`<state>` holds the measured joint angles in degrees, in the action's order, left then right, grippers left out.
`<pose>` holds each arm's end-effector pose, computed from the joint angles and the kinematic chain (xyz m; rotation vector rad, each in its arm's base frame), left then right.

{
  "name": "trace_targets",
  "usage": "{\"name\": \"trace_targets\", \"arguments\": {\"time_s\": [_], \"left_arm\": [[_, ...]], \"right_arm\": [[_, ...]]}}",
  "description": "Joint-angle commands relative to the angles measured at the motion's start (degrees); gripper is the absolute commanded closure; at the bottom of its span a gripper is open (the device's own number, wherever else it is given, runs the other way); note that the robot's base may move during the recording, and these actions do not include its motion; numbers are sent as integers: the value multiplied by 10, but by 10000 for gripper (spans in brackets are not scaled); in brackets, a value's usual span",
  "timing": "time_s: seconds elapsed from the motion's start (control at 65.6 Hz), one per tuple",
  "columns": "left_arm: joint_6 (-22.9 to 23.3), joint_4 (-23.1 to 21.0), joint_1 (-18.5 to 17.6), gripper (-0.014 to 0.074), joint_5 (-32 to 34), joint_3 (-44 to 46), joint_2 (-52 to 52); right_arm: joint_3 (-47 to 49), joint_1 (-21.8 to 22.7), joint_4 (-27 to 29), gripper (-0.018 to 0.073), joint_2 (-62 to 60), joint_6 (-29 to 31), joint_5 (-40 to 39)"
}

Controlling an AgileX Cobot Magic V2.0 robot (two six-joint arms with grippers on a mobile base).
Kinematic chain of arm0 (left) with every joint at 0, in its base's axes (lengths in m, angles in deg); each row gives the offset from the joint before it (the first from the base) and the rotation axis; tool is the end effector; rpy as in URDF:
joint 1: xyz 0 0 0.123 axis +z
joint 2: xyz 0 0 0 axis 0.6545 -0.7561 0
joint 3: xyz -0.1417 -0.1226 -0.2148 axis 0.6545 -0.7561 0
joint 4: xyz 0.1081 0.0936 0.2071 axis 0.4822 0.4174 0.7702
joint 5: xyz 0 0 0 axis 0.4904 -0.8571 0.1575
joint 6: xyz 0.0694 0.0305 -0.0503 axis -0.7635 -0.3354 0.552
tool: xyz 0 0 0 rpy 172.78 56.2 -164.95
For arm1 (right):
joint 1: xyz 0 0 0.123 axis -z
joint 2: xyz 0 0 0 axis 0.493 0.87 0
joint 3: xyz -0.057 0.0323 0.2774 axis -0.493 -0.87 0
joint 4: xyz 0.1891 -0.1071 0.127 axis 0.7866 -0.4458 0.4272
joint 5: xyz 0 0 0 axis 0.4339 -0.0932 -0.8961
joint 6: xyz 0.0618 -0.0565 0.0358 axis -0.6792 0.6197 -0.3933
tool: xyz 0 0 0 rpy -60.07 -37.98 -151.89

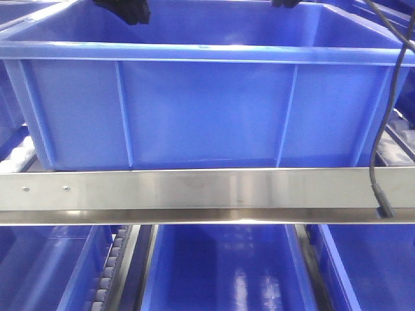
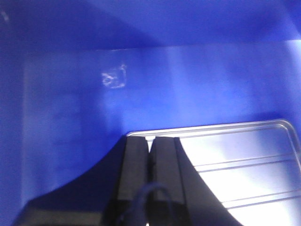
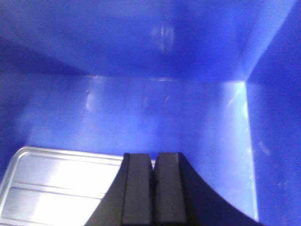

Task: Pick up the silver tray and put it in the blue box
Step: 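Lower the tray into the blue crate with both grippers, then open both grippers and raise them out of the crate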

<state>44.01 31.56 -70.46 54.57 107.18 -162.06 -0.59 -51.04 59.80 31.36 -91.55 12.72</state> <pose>0.3880 -0.2042 0.3369 0.2191 2.1580 -0.2678 0.3944 0.1397 0.3423 -0.0041 2.0882 0.2306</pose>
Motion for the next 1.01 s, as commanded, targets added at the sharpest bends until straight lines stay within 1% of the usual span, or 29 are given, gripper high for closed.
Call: {"name": "trace_targets", "arguments": {"time_s": [0.0, 0.122, 0.229, 0.305, 0.411, 0.564, 0.625, 0.701, 0.808, 0.838, 0.99], "left_arm": [[-2, -3, -1, 689, 38, 21, 52], [-2, -5, -1, 689, 43, 8, 84], [-2, -12, -1, 689, 80, -42, 125], [-2, -17, -1, 689, 130, -96, 161], [-2, -16, -1, 689, 221, -190, 218], [-2, 23, -1, 689, 317, -331, 300], [-2, 37, -1, 689, 353, -390, 340], [-2, 49, -1, 689, 393, -462, 391], [-2, 50, -1, 689, 402, -546, 477], [-2, 53, -1, 689, 402, -583, 512], [-2, 57, -1, 689, 402, -686, 632]], "right_arm": [[25, 3, -17, 511, -42, 4, -51], [12, 3, -24, 508, -67, 15, -56], [-47, 3, -46, 508, -108, 22, -113], [-103, 3, -63, 508, -143, 22, -154], [-193, 3, -92, 508, -194, 22, -220], [-316, 3, -126, 508, -283, 22, -307], [-362, 3, -134, 508, -323, 22, -325], [-408, 3, -135, 508, -373, 22, -327], [-470, 3, -138, 508, -449, 22, -326], [-493, 3, -139, 508, -481, 22, -325], [-572, 3, -139, 508, -580, 22, -321]]}}
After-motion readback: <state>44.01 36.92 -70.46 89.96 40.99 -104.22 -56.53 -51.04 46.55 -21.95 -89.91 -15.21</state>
